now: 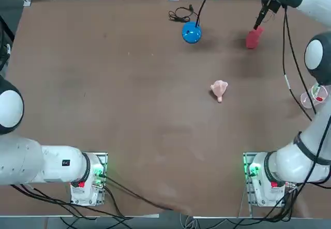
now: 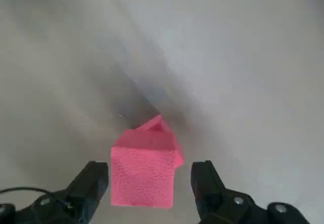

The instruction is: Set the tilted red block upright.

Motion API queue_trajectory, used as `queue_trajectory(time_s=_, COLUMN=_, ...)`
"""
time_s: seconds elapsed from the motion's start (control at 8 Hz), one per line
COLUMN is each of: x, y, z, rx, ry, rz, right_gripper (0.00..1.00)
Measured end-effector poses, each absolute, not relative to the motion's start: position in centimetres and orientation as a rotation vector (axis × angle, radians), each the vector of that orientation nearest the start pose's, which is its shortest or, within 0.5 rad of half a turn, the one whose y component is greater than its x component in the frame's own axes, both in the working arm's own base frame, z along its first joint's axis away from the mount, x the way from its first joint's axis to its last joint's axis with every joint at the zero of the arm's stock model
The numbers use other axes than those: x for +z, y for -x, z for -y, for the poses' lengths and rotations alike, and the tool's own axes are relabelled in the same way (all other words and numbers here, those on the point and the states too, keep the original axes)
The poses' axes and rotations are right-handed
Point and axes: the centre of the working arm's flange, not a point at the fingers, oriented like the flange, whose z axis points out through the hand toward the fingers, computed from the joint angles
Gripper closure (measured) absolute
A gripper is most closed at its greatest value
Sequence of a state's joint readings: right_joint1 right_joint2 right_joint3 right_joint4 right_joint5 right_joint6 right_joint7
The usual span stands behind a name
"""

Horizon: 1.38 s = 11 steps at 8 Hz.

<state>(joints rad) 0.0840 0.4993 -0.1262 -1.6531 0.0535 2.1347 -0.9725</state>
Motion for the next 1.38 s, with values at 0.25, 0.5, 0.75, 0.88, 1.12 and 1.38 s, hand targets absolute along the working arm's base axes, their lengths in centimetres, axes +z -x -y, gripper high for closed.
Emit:
queue_trajectory(time_s=0.25, x=31.6, y=-67.5, z=1.4, rx=0.044, ry=2.818, rz=1.395, right_gripper=0.00)
queue_trajectory(time_s=0.5, x=31.3, y=-67.4, z=1.3, rx=0.053, ry=2.815, rz=1.396, right_gripper=0.00)
queue_trajectory(time_s=0.75, x=30.8, y=-67.4, z=1.3, rx=0.066, ry=2.812, rz=1.396, right_gripper=0.00)
queue_trajectory(time_s=0.88, x=30.7, y=-67.4, z=1.4, rx=0.069, ry=2.813, rz=1.394, right_gripper=0.00)
queue_trajectory(time_s=1.12, x=30.5, y=-67.4, z=1.7, rx=0.074, ry=2.817, rz=1.387, right_gripper=0.00)
queue_trajectory(time_s=1.38, x=30.1, y=-67.3, z=2.0, rx=0.083, ry=2.818, rz=1.380, right_gripper=0.00)
